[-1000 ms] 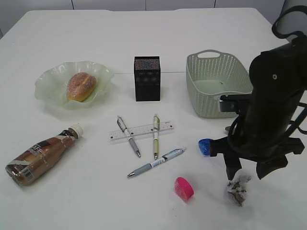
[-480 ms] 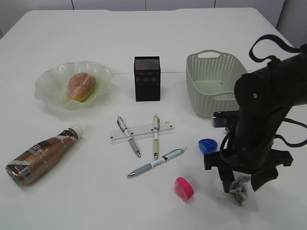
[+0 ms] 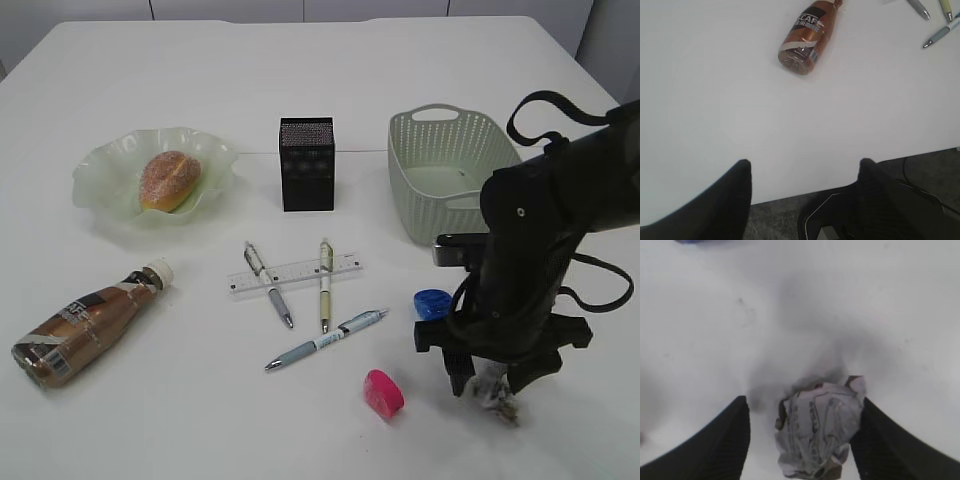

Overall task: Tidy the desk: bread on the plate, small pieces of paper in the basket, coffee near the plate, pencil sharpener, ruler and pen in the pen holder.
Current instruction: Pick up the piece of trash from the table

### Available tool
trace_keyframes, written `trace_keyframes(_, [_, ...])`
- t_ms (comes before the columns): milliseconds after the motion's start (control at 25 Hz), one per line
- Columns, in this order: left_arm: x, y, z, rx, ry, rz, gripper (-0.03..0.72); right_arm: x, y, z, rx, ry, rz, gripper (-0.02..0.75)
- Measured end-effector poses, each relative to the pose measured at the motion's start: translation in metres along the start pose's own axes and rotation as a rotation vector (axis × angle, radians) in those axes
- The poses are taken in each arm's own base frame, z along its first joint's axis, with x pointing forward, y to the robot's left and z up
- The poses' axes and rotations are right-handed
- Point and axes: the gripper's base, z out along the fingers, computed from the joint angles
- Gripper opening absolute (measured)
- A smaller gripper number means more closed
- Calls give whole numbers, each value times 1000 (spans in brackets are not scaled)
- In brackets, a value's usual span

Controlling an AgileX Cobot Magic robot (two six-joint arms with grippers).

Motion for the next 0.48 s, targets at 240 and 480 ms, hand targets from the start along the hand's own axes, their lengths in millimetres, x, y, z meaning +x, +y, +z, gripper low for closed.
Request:
trace_keyframes(240, [0,-1,0,7,1,-2,477,-2,1,0,-10,-20,0,466])
trace_keyframes(480, [0,-1,0,9,1,-3,470,-2,1,0,-12,-19,2,230])
